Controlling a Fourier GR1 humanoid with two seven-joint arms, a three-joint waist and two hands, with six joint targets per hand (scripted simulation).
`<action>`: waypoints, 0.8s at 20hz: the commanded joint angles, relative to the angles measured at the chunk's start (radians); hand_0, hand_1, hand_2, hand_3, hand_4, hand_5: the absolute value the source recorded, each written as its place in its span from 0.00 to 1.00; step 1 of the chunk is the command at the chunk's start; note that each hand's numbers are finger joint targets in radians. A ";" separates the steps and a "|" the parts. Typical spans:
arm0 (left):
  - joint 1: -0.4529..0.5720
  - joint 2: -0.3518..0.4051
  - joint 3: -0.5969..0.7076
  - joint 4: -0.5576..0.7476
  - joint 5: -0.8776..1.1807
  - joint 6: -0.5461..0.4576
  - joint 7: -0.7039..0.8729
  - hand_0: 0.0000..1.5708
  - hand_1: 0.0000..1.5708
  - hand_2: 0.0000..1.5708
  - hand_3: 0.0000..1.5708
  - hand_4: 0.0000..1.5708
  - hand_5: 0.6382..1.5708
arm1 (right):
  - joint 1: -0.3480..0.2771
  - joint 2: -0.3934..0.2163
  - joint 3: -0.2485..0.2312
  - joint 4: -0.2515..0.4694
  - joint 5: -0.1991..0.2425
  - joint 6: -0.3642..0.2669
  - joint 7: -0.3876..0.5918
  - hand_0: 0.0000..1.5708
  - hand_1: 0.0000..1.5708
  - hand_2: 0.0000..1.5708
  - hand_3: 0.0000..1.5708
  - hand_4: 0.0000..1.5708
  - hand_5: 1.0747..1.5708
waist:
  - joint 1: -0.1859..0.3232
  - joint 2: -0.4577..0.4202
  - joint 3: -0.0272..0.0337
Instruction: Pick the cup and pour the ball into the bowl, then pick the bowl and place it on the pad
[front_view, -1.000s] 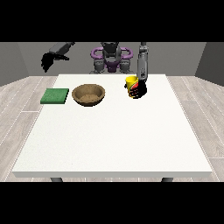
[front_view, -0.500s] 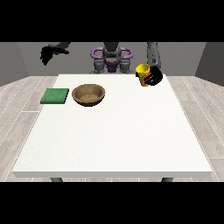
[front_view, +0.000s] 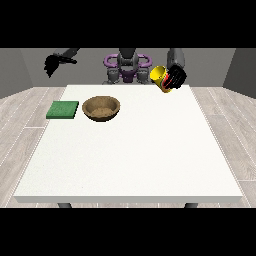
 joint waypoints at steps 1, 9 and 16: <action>-0.028 -0.036 -0.052 -0.027 -0.098 0.044 0.111 0.95 0.95 1.00 1.00 0.97 0.70 | 0.014 -0.043 -0.042 0.073 -0.019 0.061 -0.077 0.00 0.00 0.00 0.00 0.00 1.00 | 0.001 0.006 -0.0009; -0.159 -0.095 -0.232 0.022 -0.407 0.040 0.415 0.98 0.98 1.00 1.00 1.00 0.57 | -0.024 -0.007 -0.009 0.087 -0.001 0.020 -0.026 0.00 0.00 0.00 0.00 0.00 1.00 | -0.032 -0.050 -0.0001; -0.259 -0.180 -0.450 0.040 -0.682 -0.087 0.543 0.96 0.96 1.00 1.00 0.88 0.82 | -0.056 -0.067 -0.044 0.175 -0.018 0.066 -0.037 0.00 0.00 0.00 0.00 0.00 1.00 | -0.002 -0.073 0.0007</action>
